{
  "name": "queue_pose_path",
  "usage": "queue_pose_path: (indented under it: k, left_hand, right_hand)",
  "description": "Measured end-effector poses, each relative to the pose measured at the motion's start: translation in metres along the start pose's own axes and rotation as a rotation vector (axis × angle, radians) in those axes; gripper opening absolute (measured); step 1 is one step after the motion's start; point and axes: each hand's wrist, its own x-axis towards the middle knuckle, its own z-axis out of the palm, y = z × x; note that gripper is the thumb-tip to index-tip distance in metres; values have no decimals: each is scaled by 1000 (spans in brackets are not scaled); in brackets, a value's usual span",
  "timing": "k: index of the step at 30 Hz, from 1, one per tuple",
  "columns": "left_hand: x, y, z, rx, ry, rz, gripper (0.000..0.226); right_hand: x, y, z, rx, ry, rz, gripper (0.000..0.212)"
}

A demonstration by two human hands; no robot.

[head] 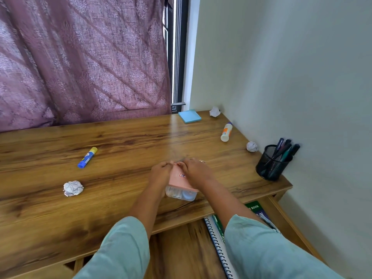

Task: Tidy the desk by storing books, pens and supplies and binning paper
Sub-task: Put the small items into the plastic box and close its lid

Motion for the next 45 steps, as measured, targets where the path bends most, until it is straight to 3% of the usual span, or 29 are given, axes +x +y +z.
queue_pose_path:
  k: [9,14,19,24,27,32,36,45]
  left_hand:
    - [1,-5,10,31,128,73,20]
    - [-4,-5,9,46,153,58,10]
    - [-11,-9,6,149,198,82,17]
    - [-21,-13,0,254,167,78,27]
    - [-36,-16,-3,316,180,95,26]
    - [-81,-38,-15,179,105,-9,20]
    - [-134,-51,-31,94,32,22,18]
    - [-229,-123,-68,179,79,-161,20]
  right_hand:
    - [-2,0,3,17,83,21,52]
    - [-16,-7,1,25,175,229,62]
    - [-36,-7,3,352,121,511,61]
    - [-62,-9,17,746,61,583,47]
    - [-83,-15,11,1084,-61,657,38]
    - [-126,-13,7,1165,-47,599,25]
    - [-165,-16,10,1167,-23,518,21]
    - [-246,-12,60,1103,-375,441,14]
